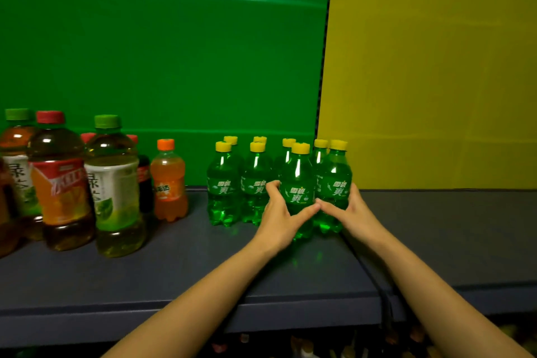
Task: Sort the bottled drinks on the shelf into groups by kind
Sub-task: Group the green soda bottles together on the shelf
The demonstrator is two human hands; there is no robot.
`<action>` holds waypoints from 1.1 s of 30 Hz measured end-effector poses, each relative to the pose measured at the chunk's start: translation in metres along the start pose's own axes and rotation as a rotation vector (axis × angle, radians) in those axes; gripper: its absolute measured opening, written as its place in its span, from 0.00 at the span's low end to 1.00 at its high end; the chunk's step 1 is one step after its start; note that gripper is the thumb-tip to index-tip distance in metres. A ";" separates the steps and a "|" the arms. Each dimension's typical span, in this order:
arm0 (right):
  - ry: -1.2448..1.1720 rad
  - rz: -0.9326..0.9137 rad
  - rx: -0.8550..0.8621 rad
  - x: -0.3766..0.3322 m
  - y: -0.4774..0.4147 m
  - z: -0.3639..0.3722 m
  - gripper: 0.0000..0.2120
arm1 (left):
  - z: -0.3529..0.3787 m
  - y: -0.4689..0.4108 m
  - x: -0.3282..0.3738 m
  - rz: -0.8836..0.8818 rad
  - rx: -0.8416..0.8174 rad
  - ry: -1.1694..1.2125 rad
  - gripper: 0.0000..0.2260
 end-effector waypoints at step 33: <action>0.486 -0.108 0.221 0.024 -0.011 -0.028 0.37 | -0.017 -0.001 0.006 -0.043 0.267 -0.716 0.27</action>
Point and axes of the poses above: each hand's wrist, its own y-axis away from the middle knuckle, its own z-axis out of the palm, x = y × z, the point moved 10 cm from there along -y, towards the middle knuckle, and after that the axes turned 3 degrees about -x, right-handed, at the moved point
